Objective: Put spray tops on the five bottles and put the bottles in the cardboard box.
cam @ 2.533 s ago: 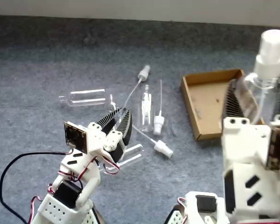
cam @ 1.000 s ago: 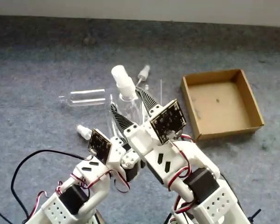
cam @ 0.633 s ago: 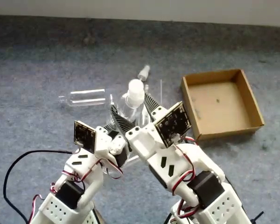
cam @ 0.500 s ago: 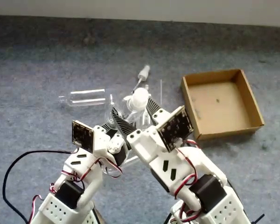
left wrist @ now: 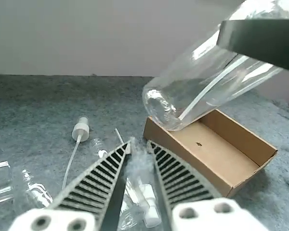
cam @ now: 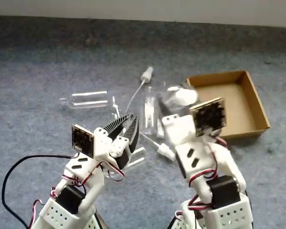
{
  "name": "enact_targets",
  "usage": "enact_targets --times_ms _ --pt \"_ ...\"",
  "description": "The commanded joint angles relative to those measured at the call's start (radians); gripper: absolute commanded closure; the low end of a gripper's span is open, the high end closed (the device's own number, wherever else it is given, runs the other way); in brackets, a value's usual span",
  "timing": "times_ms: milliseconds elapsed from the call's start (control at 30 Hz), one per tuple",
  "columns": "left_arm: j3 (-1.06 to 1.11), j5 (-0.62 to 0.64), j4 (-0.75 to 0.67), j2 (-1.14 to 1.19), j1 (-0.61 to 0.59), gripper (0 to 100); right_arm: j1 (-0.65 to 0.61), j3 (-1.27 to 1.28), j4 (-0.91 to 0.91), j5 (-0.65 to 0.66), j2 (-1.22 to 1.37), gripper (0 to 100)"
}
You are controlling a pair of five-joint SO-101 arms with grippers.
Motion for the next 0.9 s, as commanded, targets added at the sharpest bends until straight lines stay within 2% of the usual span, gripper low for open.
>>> enact_targets --times_ms 0,133,233,333,467,667,867 --pt "0.016 -0.006 -0.025 -0.012 -0.013 99 0.18 0.01 -0.102 0.0 -0.01 92.9" --pt "0.016 -0.006 -0.023 -0.012 -0.013 99 0.297 0.079 -0.251 0.0 -0.01 92.8" --pt "0.016 -0.006 -0.023 -0.012 -0.013 99 0.328 0.116 -0.285 0.008 -0.008 92.8" --pt "0.016 -0.006 -0.023 -0.012 -0.013 99 0.337 0.134 -0.334 0.089 0.013 92.8" --pt "0.016 -0.006 -0.023 -0.01 -0.013 99 0.372 0.124 -0.348 0.118 0.196 92.8" --pt "0.016 -0.006 -0.023 -0.008 -0.013 99 0.473 -0.039 -0.418 0.117 0.512 92.8" --pt "0.018 -0.006 -0.023 -0.007 -0.013 99 0.538 -0.097 -0.587 0.117 0.736 92.8"
